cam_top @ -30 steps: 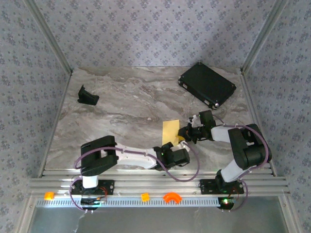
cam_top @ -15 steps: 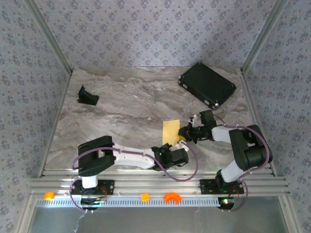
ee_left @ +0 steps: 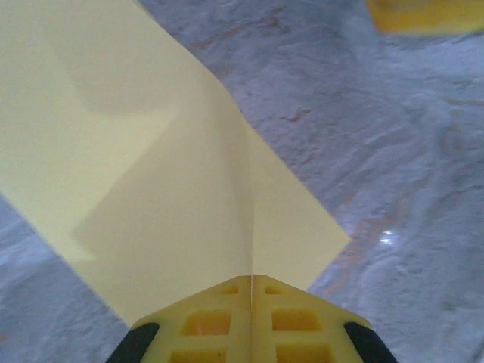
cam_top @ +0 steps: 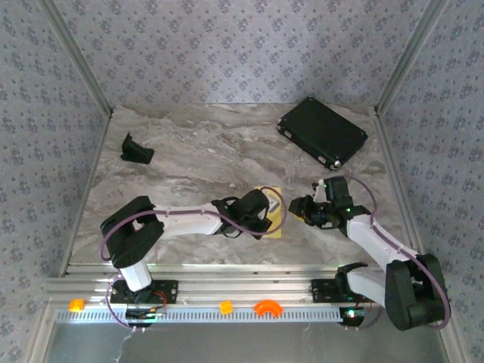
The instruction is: Fold a paper plane with a square sheet of paper (pick it up from the middle)
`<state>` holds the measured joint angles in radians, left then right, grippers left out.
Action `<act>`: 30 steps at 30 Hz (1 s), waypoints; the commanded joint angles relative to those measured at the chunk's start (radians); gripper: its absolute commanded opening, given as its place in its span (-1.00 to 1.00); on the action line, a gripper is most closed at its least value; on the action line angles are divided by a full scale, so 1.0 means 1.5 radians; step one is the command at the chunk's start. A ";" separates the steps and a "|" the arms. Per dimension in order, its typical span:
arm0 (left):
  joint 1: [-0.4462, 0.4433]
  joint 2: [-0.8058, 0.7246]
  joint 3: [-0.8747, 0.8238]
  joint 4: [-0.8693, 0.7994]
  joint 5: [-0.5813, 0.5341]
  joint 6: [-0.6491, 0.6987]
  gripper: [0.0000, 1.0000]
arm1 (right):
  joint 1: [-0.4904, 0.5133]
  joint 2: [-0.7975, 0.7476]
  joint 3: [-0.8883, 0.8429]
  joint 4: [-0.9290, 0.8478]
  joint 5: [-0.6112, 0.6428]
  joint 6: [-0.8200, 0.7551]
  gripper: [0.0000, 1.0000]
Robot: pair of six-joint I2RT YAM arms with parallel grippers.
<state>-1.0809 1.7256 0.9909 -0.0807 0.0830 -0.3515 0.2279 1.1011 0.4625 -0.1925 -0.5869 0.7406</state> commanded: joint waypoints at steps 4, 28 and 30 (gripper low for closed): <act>0.034 0.010 -0.004 0.057 0.173 -0.054 -0.90 | 0.039 0.034 -0.017 -0.009 -0.053 0.012 -0.70; 0.078 0.043 -0.022 0.043 0.157 -0.094 -0.87 | 0.118 0.230 -0.007 0.021 0.041 0.026 -1.00; 0.083 0.045 -0.025 0.041 0.154 -0.094 -0.87 | 0.118 0.231 -0.006 0.021 0.039 0.027 -1.00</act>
<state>-0.9688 1.7813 0.9577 -0.0063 0.3214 -0.4816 0.4000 1.4151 0.4629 -0.0895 -0.6094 0.7956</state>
